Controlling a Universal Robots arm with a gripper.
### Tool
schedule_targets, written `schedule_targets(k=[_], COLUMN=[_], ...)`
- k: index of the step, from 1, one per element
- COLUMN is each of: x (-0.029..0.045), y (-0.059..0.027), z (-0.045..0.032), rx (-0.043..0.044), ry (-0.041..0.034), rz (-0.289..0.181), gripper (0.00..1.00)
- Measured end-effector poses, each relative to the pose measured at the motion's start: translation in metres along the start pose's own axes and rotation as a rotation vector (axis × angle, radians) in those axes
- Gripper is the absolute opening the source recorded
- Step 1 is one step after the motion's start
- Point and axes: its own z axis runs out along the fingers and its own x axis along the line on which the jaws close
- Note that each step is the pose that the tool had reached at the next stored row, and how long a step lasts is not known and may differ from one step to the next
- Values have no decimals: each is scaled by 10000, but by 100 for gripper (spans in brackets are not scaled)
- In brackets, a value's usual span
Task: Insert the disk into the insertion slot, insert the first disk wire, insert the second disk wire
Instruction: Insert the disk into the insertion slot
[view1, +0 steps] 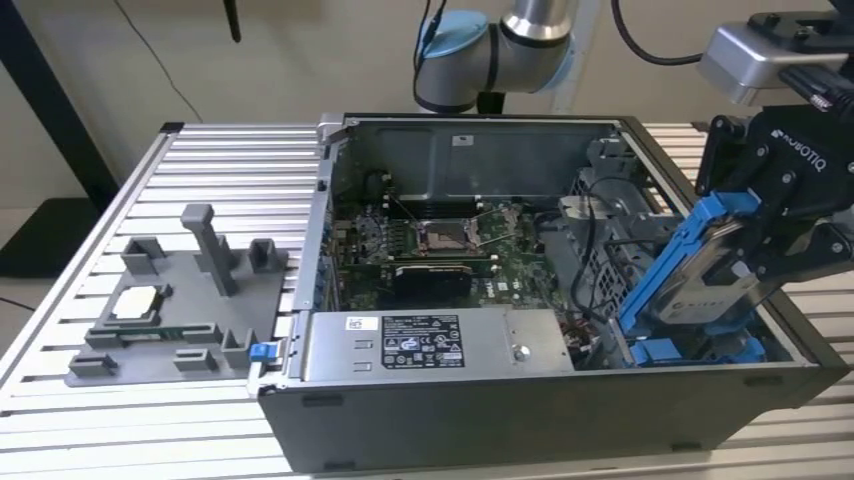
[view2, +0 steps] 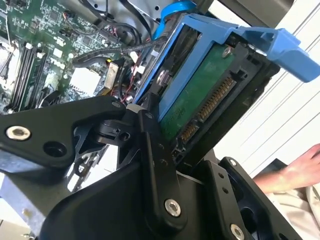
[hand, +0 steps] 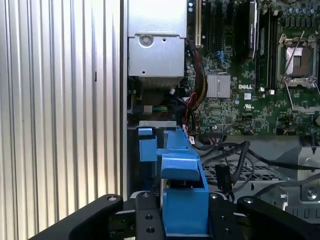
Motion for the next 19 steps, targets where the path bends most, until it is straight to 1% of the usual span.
schedule_targets(k=[3, 5, 7, 9, 11, 16, 19], x=[5, 5, 6, 8, 11, 14, 16], y=[0, -2, -3, 1, 1, -23, -25], z=[0, -7, -24, -60, -79, -68, -41], rx=[-8, -41, -126, -210, -260, -271, -270], ry=[-7, -17, -25, -15, -14, -13, -13], rz=[1, 1, 2, 12, 16, 15, 17], gripper=[0, 0, 0, 0, 0, 0, 0])
